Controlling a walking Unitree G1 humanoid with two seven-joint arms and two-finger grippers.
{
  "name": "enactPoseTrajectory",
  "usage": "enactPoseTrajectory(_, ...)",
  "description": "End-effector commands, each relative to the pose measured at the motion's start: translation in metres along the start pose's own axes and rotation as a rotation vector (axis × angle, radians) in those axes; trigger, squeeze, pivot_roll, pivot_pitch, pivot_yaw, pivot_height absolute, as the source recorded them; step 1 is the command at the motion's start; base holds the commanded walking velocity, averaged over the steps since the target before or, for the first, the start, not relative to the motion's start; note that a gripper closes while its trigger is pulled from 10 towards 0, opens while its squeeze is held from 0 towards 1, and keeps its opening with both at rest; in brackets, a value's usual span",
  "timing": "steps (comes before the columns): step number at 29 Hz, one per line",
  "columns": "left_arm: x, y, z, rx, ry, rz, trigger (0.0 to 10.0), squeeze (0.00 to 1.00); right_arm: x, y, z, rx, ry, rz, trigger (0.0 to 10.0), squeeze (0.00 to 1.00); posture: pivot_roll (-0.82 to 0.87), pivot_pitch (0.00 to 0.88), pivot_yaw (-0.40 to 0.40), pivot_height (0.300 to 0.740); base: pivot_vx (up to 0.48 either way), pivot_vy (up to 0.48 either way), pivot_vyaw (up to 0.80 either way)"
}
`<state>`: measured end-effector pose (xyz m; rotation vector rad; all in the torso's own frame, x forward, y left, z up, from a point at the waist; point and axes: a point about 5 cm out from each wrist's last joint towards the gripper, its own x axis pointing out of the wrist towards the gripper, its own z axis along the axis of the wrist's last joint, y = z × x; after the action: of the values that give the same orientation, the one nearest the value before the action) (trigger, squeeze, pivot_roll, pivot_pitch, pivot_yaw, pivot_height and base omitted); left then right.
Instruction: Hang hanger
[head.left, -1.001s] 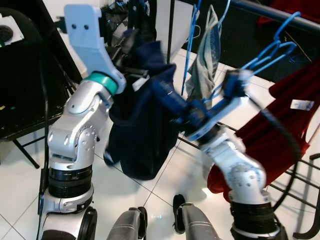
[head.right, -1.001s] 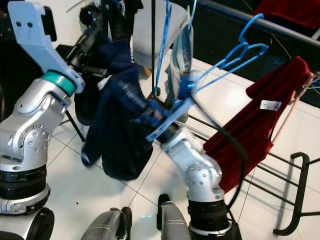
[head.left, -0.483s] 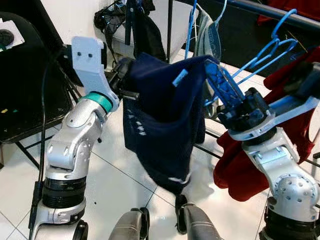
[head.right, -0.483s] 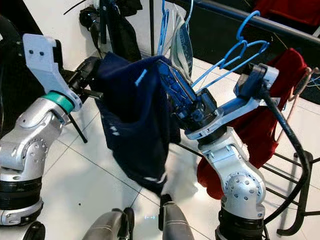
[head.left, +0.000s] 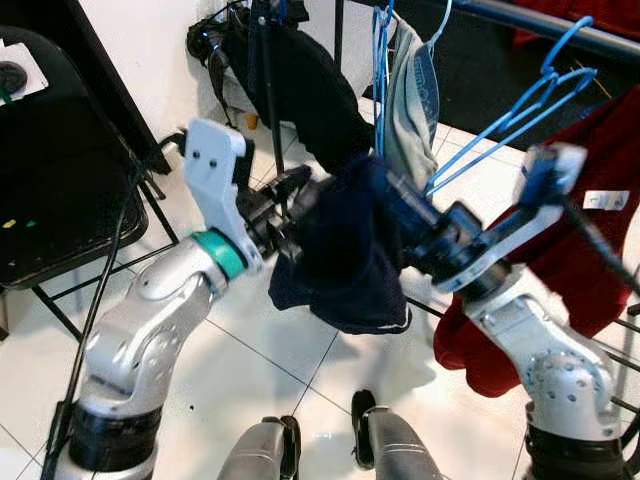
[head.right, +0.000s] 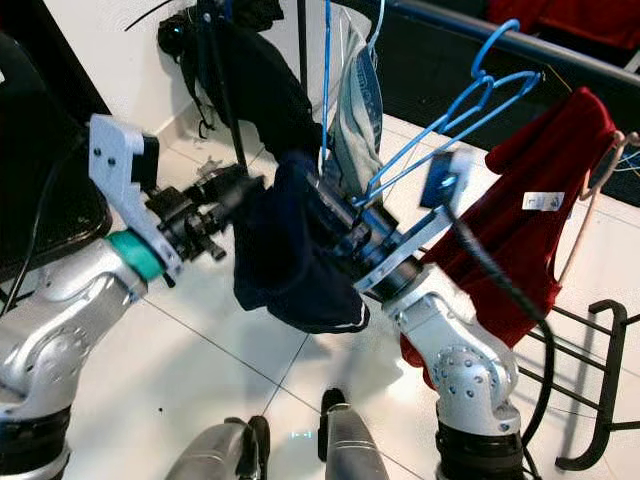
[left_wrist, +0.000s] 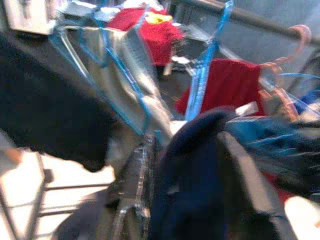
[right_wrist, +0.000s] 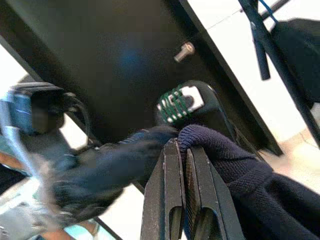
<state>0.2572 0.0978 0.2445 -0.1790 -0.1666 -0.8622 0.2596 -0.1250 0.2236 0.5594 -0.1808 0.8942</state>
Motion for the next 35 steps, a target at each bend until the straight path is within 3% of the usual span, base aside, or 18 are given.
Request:
enactPoseTrajectory(1, -0.014, -0.008, 0.001, -0.13, -0.009, -0.09, 10.0, 1.0, -0.009, 0.001, 0.001, 0.006, 0.002, -0.007, 0.0, 0.0, -0.09, 0.165, 0.122, 0.74, 0.0, 0.0, 0.0)
enactPoseTrajectory(4, -0.014, -0.008, 0.001, -0.13, -0.009, -0.09, 10.0, 1.0, -0.009, 0.001, 0.001, 0.006, 0.002, -0.007, 0.0, 0.0, -0.09, 0.165, 0.122, 0.74, 0.0, 0.0, 0.0)
enactPoseTrajectory(5, -0.018, -0.005, 0.003, -0.174, -0.029, -0.078, 10.0, 0.46, -0.012, 0.001, 0.002, 0.015, -0.004, -0.01, 0.0, 0.0, -0.09, 0.167, 0.121, 0.74, 0.0, 0.0, 0.0)
enactPoseTrajectory(6, -0.018, -0.005, 0.003, -0.174, -0.029, -0.078, 10.0, 0.46, -0.012, 0.001, 0.002, 0.015, -0.004, -0.01, 0.0, 0.0, -0.09, 0.167, 0.121, 0.74, 0.0, 0.0, 0.0)
enactPoseTrajectory(7, -0.019, -0.002, 0.004, -0.198, -0.043, -0.064, 10.0, 0.0, -0.014, 0.001, 0.002, 0.022, -0.008, -0.01, 0.0, 0.0, -0.09, 0.167, 0.121, 0.74, 0.0, 0.0, 0.0)
enactPoseTrajectory(16, -0.012, 0.018, 0.006, -0.146, -0.069, 0.102, 10.0, 0.0, -0.019, 0.009, 0.004, 0.044, -0.021, 0.035, 0.0, 0.0, -0.1, 0.174, 0.116, 0.74, 0.0, 0.0, 0.0)
enactPoseTrajectory(17, -0.003, 0.029, 0.005, -0.059, -0.057, 0.205, 10.0, 0.0, -0.026, 0.015, 0.005, 0.062, -0.03, 0.053, 0.0, 0.0, -0.11, 0.179, 0.112, 0.74, 0.0, 0.0, 0.0)
enactPoseTrajectory(19, -0.003, 0.029, 0.005, -0.059, -0.057, 0.205, 10.0, 0.0, -0.026, 0.015, 0.005, 0.062, -0.03, 0.053, 0.0, 0.0, -0.11, 0.179, 0.112, 0.74, 0.0, 0.0, 0.0)
enactPoseTrajectory(20, 0.009, 0.034, 0.005, 0.053, -0.031, 0.267, 10.0, 0.0, -0.039, 0.02, 0.001, 0.08, -0.029, 0.032, 0.0, 0.0, -0.12, 0.186, 0.114, 0.74, 0.0, 0.0, 0.0)
enactPoseTrajectory(22, 0.009, 0.034, 0.005, 0.053, -0.031, 0.267, 10.0, 0.0, -0.039, 0.02, 0.001, 0.08, -0.029, 0.032, 0.0, 0.0, -0.12, 0.186, 0.114, 0.74, 0.0, 0.0, 0.0)
enactPoseTrajectory(23, 0.024, 0.032, 0.005, 0.152, -0.004, 0.275, 10.0, 0.0, -0.056, 0.023, -0.006, 0.111, -0.019, -0.016, 0.0, 0.0, -0.14, 0.193, 0.119, 0.74, 0.0, 0.0, 0.0)
enactPoseTrajectory(25, 0.024, 0.032, 0.005, 0.152, -0.004, 0.275, 10.0, 0.0, -0.056, 0.023, -0.006, 0.111, -0.019, -0.016, 0.0, 0.0, -0.14, 0.193, 0.119, 0.74, 0.0, 0.0, 0.0)
enactPoseTrajectory(26, 0.038, 0.029, 0.003, 0.219, 0.031, 0.281, 10.0, 0.0, -0.076, 0.023, -0.018, 0.142, 0.0, -0.1, 0.0, 0.0, -0.14, 0.197, 0.122, 0.74, 0.0, 0.0, 0.0)
enactPoseTrajectory(28, 0.038, 0.029, 0.003, 0.219, 0.031, 0.281, 10.0, 0.0, -0.076, 0.023, -0.018, 0.142, 0.0, -0.1, 0.0, 0.0, -0.14, 0.197, 0.122, 0.74, 0.0, 0.0, 0.0)
enactPoseTrajectory(29, 0.054, 0.031, -0.003, 0.258, 0.078, 0.312, 10.0, 0.0, -0.095, 0.019, -0.028, 0.171, 0.007, -0.19, 0.0, 0.0, -0.16, 0.199, 0.125, 0.74, 0.0, 0.0, 0.0)
enactPoseTrajectory(33, 0.066, 0.032, -0.009, 0.27, 0.118, 0.342, 10.0, 0.01, -0.107, 0.014, -0.033, 0.185, 0.004, -0.25, 0.0, 0.0, -0.16, 0.197, 0.122, 0.74, 0.0, 0.0, 0.0)
enactPoseTrajectory(34, 0.08, 0.033, -0.014, 0.266, 0.146, 0.361, 10.0, 1.0, -0.112, 0.007, -0.032, 0.181, -0.005, -0.281, 0.0, 0.0, -0.16, 0.192, 0.117, 0.74, 0.0, 0.0, 0.0)
enactPoseTrajectory(35, 0.08, 0.033, -0.014, 0.266, 0.146, 0.361, 10.0, 1.0, -0.112, 0.007, -0.032, 0.181, -0.005, -0.281, 0.0, 0.0, -0.16, 0.192, 0.117, 0.74, 0.0, 0.0, 0.0)
